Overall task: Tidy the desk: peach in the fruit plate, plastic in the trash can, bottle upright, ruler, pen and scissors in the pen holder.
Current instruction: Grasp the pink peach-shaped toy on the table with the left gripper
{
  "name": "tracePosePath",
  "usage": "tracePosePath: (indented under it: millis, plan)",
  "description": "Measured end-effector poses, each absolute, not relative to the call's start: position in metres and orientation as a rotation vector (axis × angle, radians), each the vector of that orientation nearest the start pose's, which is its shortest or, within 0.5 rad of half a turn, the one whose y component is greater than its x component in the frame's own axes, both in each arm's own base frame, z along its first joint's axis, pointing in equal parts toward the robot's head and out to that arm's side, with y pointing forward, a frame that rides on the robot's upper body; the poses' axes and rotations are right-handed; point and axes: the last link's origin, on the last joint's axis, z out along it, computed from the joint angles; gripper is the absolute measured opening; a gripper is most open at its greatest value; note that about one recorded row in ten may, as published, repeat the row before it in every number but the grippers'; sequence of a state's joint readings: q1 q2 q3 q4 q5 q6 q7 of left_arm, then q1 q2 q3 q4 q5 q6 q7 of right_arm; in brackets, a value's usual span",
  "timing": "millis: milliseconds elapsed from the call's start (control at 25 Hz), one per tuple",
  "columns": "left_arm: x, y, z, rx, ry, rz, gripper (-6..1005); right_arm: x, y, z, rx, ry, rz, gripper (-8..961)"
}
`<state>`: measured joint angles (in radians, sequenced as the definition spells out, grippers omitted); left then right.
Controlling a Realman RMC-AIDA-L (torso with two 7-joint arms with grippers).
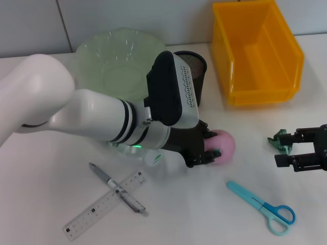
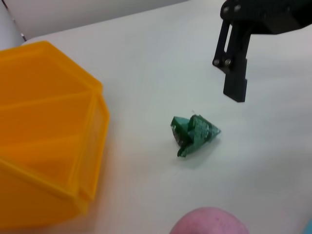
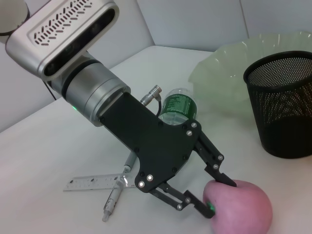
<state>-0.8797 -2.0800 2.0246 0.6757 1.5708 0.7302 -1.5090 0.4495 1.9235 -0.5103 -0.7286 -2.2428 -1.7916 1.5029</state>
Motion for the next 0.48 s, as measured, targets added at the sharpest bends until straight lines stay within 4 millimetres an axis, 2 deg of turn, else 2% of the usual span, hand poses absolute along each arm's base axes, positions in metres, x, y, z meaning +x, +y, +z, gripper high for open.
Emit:
tracePosePath:
  millis: [120, 280, 480]
  plan:
    - [-0.119, 0.360, -0.156, -2.959, 0.240, -0.029, 590, 0.323, 0.291, 0.079, -2.752, 0.858, 0.473, 705]
    - [-0.111, 0.358, -0.152, -2.951, 0.207, -0.114, 395, 0.323, 0.292, 0.079, -2.751, 0.857, 0.472, 704]
    - [-0.106, 0.361, -0.131, -2.931, 0.089, -0.288, 160, 0.322, 0.294, 0.079, -2.749, 0.850, 0.469, 702]
